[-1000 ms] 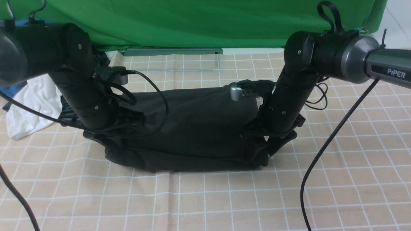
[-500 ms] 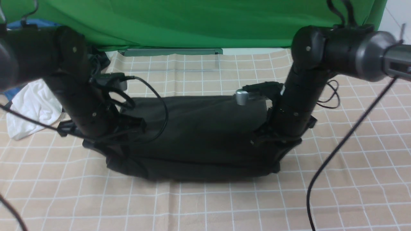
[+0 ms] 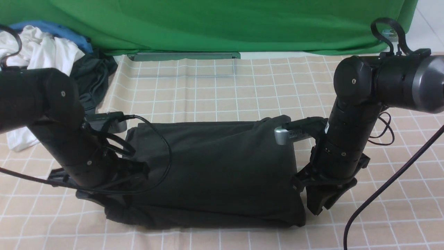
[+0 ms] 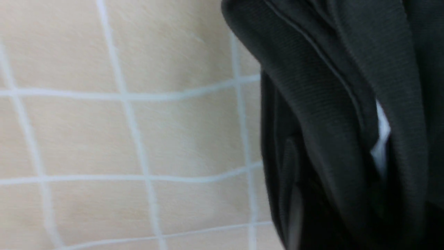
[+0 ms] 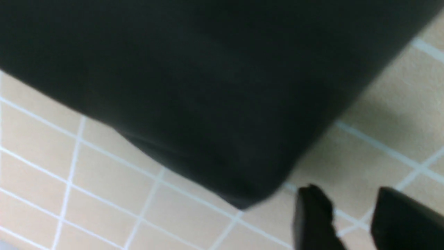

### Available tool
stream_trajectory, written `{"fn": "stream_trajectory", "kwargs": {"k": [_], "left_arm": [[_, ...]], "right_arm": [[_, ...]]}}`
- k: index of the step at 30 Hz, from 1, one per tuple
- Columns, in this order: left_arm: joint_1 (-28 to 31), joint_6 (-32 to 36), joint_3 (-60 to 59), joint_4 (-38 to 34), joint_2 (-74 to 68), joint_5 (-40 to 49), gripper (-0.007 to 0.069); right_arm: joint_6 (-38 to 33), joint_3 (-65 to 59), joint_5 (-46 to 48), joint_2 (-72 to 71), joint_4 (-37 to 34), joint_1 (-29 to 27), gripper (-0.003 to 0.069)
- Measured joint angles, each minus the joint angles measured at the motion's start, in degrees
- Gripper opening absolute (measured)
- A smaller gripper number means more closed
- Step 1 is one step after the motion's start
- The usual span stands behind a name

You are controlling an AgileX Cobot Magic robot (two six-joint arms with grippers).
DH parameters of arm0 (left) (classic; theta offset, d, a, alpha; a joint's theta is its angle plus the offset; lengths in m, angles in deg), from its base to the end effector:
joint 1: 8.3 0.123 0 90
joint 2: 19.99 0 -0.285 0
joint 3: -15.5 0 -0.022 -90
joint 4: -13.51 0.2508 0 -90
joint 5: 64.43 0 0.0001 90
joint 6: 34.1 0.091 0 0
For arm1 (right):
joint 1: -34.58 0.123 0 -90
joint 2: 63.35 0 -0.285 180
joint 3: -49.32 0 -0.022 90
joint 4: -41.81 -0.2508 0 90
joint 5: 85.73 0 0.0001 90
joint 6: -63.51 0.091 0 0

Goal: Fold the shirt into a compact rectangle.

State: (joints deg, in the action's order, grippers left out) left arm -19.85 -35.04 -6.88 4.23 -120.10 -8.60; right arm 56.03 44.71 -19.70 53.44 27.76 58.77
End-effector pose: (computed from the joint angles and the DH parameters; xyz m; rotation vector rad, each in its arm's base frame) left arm 0.2685 -0.0673 0.1973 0.1498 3.1162 -0.2151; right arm 0.3050 0.1591 0.1774 0.6451 -2.8974 -0.2927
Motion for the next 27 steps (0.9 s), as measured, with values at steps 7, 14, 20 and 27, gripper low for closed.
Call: {"fn": "stream_trajectory", "kwargs": {"k": [7, 14, 20, 27], "left_arm": [[0.04, -1.08, 9.17, 4.61, 0.00, 9.28, 0.0497], [0.04, 1.36, 12.00, -5.71, -0.17, 2.50, 0.0350], [0.04, 2.61, 6.90, -7.89, -2.86, -1.24, 0.0030], [0.04, 0.31, -0.67, -7.32, -3.16, -5.92, 0.0015]], "right_arm": [[0.27, 4.82, 2.24, -2.75, 2.29, 0.00, 0.0253], [-0.19, 7.01, -2.25, -5.64, -0.83, 1.86, 0.0041], [-0.20, 6.18, -5.41, -2.06, -2.35, 5.84, 0.0035], [1.22, 1.12, -10.15, -0.10, -2.57, 6.47, 0.0035]]}}
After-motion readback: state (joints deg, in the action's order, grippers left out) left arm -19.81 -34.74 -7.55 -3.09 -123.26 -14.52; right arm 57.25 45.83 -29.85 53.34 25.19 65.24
